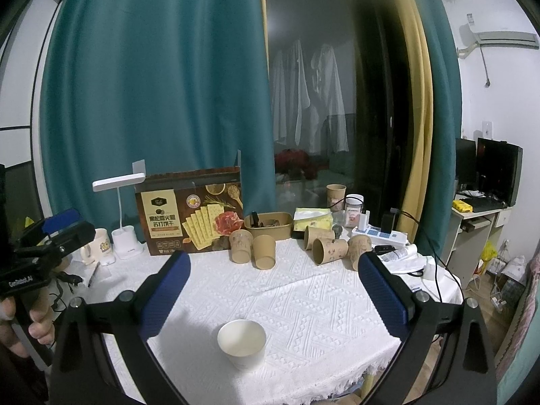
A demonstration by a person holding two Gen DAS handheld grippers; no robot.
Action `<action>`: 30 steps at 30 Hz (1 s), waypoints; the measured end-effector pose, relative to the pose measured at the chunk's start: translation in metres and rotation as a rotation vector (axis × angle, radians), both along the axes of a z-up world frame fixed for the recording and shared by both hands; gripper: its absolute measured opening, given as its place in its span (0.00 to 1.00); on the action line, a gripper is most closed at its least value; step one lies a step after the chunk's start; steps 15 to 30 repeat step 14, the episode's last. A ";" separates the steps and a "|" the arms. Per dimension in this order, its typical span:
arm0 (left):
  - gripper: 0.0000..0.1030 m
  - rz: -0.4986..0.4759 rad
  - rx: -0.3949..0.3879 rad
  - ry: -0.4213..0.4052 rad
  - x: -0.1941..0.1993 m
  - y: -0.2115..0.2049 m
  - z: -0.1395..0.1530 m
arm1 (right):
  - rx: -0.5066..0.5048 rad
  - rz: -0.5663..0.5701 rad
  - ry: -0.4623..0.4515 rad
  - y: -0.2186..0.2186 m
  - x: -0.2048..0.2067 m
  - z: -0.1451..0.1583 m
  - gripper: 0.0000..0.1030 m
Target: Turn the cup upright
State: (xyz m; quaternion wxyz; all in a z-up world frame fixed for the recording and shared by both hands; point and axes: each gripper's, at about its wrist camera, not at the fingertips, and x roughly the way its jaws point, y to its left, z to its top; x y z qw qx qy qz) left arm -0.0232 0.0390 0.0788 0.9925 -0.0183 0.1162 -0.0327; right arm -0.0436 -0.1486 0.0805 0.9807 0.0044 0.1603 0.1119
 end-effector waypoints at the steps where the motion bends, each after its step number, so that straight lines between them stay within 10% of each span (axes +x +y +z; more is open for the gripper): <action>1: 0.91 0.000 0.000 0.000 0.000 0.000 0.000 | 0.000 -0.001 -0.001 0.000 0.001 0.001 0.96; 30: 0.91 -0.015 0.003 0.007 0.002 -0.002 -0.002 | 0.000 -0.001 0.003 -0.001 0.001 -0.001 0.96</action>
